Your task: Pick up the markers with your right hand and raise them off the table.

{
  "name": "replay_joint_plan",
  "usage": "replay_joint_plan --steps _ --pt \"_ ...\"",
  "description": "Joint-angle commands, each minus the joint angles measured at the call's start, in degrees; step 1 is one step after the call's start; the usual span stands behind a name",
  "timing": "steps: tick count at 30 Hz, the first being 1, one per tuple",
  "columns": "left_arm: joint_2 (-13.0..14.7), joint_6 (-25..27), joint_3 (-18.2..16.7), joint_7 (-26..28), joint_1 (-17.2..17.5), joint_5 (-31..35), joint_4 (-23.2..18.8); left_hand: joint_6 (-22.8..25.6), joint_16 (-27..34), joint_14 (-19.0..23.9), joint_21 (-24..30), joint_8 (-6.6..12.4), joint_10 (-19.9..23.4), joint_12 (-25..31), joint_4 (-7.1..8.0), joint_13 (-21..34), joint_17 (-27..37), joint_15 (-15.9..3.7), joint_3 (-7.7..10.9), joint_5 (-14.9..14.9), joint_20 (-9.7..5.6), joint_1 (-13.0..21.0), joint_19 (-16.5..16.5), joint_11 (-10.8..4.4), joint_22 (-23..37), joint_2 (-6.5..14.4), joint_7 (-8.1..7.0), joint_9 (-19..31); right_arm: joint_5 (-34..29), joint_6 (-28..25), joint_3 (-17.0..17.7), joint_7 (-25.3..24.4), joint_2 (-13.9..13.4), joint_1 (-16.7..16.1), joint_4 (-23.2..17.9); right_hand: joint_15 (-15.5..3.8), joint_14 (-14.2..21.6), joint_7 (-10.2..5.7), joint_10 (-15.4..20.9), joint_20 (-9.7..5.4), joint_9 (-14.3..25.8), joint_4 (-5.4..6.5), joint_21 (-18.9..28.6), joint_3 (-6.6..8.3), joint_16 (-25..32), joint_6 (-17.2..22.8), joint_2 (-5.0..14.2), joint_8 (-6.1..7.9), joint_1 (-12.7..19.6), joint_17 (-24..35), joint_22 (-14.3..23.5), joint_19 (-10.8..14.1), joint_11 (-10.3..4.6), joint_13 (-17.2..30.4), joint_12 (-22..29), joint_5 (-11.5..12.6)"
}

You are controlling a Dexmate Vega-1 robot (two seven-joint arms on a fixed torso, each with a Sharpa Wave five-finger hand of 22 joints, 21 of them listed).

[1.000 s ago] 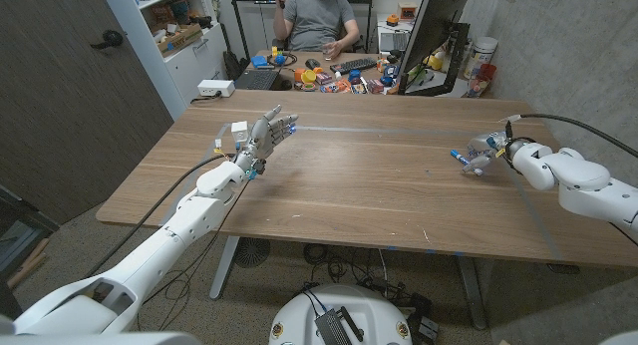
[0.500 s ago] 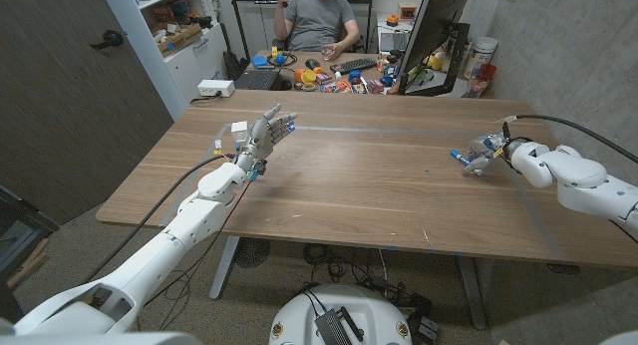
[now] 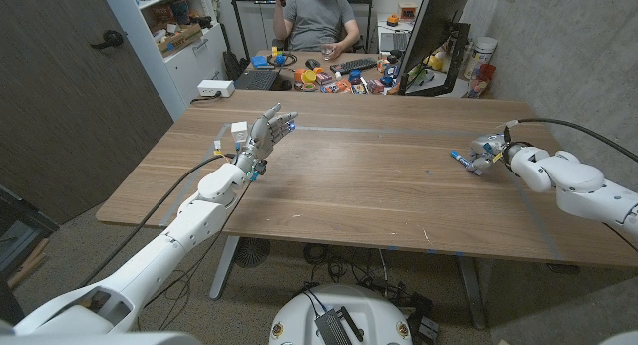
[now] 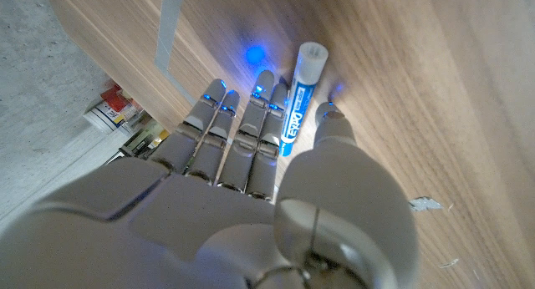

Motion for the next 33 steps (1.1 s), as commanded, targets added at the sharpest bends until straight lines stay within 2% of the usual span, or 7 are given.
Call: replay_joint_plan --steps 1,5,18,23,27,30,33 --pt "-0.18 -0.58 -0.12 0.12 0.43 -0.07 -0.23 -0.01 0.17 -0.28 -0.04 -0.03 0.19 0.26 -0.24 0.08 0.1 -3.95 0.0 0.01 -4.66 0.09 0.29 -0.17 0.26 0.28 0.36 0.16 0.75 -1.77 1.34 -4.57 -0.84 -2.56 -1.13 -10.13 3.67 -2.26 5.1 -5.89 0.81 -0.19 1.04 2.46 0.33 4.17 1.51 0.8 8.24 -0.03 0.39 1.21 -1.15 1.08 1.63 -0.26" --pt "-0.19 -0.57 -0.04 0.17 0.41 0.06 -0.2 -0.23 0.2 -0.27 -0.04 -0.16 0.12 0.25 -0.24 0.08 0.1 -3.96 -0.01 0.01 -4.66 0.06 0.29 -0.06 0.26 0.29 0.26 0.16 2.76 -2.33 2.71 -6.31 -1.36 -3.85 -1.92 -10.07 5.45 -1.89 6.58 -6.25 1.01 0.14 1.52 2.79 0.5 5.14 1.21 1.15 10.26 0.23 0.57 1.61 -3.29 1.75 2.27 -0.8" --pt "0.15 -0.9 0.87 -1.44 -0.73 1.15 0.36 -1.74 0.14 -0.76 -0.19 -0.93 -0.33 0.13 -0.17 0.09 0.14 -3.85 -0.07 -0.01 -4.72 -0.22 -0.15 -0.05 0.28 0.35 -0.07 0.14 13.81 -4.57 15.42 -10.69 -11.82 -9.75 -12.09 -9.93 7.18 -0.86 7.24 -6.12 1.82 0.54 2.04 3.19 0.48 5.96 0.95 2.02 11.64 0.42 0.79 1.75 -2.75 2.5 2.67 -1.56" --pt "0.14 -1.28 0.89 -1.6 -0.68 1.25 0.08 -3.03 0.02 -1.46 -0.36 -1.46 -1.21 -0.12 -0.14 0.09 0.15 -3.94 -0.1 -0.03 -4.69 -0.38 -0.75 -0.1 0.29 0.4 -0.47 0.13 20.24 -4.98 24.21 -11.47 -21.71 -13.28 -16.55 -9.91 7.31 -0.9 6.9 -5.95 2.14 0.65 2.1 3.3 0.27 5.81 0.84 2.21 11.86 0.42 0.84 1.55 -2.67 2.75 2.58 -1.85" --pt "0.26 -0.84 0.91 -1.55 -0.46 1.05 -0.21 -3.27 0.03 -1.58 -0.35 -1.54 -1.06 -0.02 -0.13 0.09 0.15 -3.88 -0.11 -0.04 -4.66 -0.43 -0.81 -0.07 0.3 0.42 -0.6 0.13 17.25 -1.8 43.45 -7.0 -22.04 -23.9 -16.58 -9.93 7.51 -0.96 7.42 -5.89 2.39 0.76 2.18 3.43 0.18 5.56 0.92 2.33 12.03 0.46 0.87 1.48 -2.7 2.96 2.83 -2.1" --pt "0.11 -0.86 1.04 -1.67 -0.44 0.99 -0.17 -3.24 0.04 -1.64 -0.37 -1.52 -1.09 -0.01 -0.13 0.09 0.15 -3.82 -0.11 -0.04 -4.63 -0.45 -0.89 -0.11 0.3 0.43 -0.54 0.13 14.4 2.24 49.4 -2.03 -21.16 -21.5 -16.53 -9.95 7.9 -1.06 8.26 -5.86 2.62 0.92 2.26 3.56 0.18 5.52 1.04 2.53 12.1 0.53 0.89 1.39 -2.54 3.18 3.23 -2.36" --pt "-0.01 -1.01 1.19 -1.8 -0.5 1.09 -0.2 -3.21 0.06 -1.67 -0.36 -1.5 -1.03 0.04 -0.13 0.09 0.15 -3.8 -0.11 -0.05 -4.63 -0.47 -0.92 -0.04 0.3 0.44 -0.51 0.13 12.91 3.53 49.31 0.53 -21.82 -17.12 -17.15 -9.96 8.06 -1.17 8.23 -5.87 2.73 0.97 2.28 3.61 0.16 5.51 1.06 2.64 12.14 0.56 0.9 1.31 -2.63 3.3 3.25 -2.49"
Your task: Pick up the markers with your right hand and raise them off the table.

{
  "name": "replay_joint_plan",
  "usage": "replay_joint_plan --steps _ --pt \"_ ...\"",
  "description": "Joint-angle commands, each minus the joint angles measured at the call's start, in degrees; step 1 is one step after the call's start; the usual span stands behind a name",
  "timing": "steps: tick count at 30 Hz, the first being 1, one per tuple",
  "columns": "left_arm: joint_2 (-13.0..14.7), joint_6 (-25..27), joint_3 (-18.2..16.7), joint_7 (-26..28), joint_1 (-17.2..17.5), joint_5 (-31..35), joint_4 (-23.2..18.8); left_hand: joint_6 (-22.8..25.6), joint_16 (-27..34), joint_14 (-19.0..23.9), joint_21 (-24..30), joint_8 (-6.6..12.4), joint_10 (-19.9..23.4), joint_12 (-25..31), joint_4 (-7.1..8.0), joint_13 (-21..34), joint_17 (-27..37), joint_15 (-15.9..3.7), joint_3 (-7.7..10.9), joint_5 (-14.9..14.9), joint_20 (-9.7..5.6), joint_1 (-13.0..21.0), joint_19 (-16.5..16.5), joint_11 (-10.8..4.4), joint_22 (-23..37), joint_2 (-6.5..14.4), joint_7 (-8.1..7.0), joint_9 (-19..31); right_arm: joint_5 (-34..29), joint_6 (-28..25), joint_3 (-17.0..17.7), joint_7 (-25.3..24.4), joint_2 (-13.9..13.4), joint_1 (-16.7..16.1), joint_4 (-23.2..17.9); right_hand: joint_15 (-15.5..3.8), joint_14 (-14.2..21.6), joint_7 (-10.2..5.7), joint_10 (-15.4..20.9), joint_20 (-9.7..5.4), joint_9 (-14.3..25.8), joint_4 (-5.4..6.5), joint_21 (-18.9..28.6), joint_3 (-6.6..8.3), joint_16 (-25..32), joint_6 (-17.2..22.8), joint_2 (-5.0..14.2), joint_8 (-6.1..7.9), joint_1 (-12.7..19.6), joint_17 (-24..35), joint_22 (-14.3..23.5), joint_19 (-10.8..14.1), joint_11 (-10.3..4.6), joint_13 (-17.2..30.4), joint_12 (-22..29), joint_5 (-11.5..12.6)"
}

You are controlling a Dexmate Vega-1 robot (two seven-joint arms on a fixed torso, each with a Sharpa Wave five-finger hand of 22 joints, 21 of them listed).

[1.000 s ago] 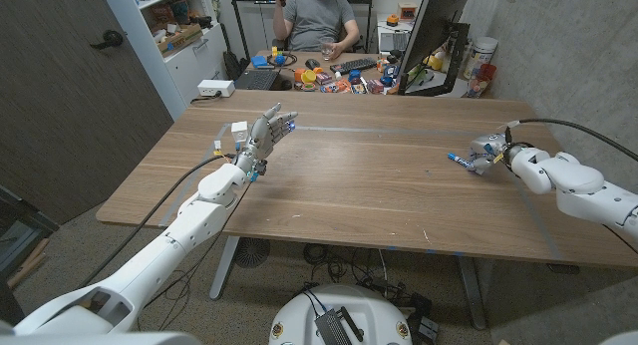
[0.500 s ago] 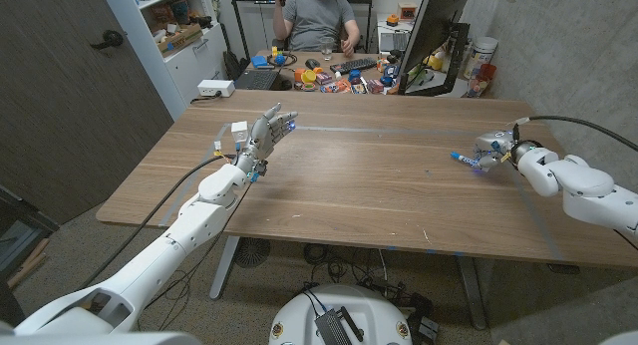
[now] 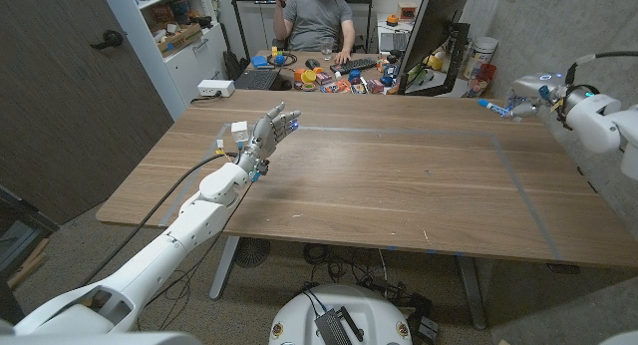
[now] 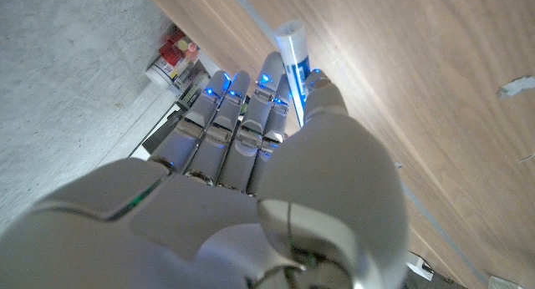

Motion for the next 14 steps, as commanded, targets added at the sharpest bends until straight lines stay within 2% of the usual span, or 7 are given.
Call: replay_joint_plan --steps 1,5,14 --pt "-0.06 -0.07 0.46 -0.55 -0.08 0.15 -0.35 -0.21 0.07 -0.2 -0.07 -0.1 -0.06 0.05 -0.14 0.1 0.16 -4.0 -0.12 -0.05 -4.5 -0.26 -0.4 0.1 0.3 0.22 0.27 0.12 -1.88 6.74 19.77 9.2 -4.9 0.61 -3.38 -8.23 0.64 -3.08 4.55 -5.96 0.41 -1.01 0.62 1.5 -0.07 2.81 5.22 0.46 5.53 0.14 0.11 0.19 -4.12 0.28 0.36 -0.34" --pt "-0.14 -0.31 0.39 -0.52 0.06 0.08 -0.6 -0.1 0.09 -0.23 -0.07 -0.04 -0.07 0.07 -0.13 0.1 0.16 -4.01 -0.12 -0.05 -4.5 -0.29 -0.44 0.09 0.3 0.23 0.33 0.12 -2.07 7.12 17.24 10.42 -4.98 5.63 -4.35 -8.25 0.88 -3.1 4.63 -5.94 0.55 -0.92 0.66 1.57 -0.08 2.77 5.27 0.59 5.56 0.19 0.12 0.11 -4.2 0.44 0.43 -0.52" --pt "0.63 -0.29 -0.44 0.29 1.17 -0.26 -1.84 -0.1 0.15 -0.26 -0.03 -0.03 -0.03 0.13 -0.14 0.1 0.16 -4.0 -0.13 -0.06 -4.5 -0.34 -0.45 0.14 0.3 0.25 0.47 0.11 -3.68 7.21 10.94 10.16 -1.86 9.23 -4.8 -8.25 1.16 -3.29 4.64 -5.92 0.74 -0.79 0.73 1.63 -0.18 2.78 5.19 0.83 5.53 0.25 0.14 -0.05 -4.44 0.73 0.5 -0.86"
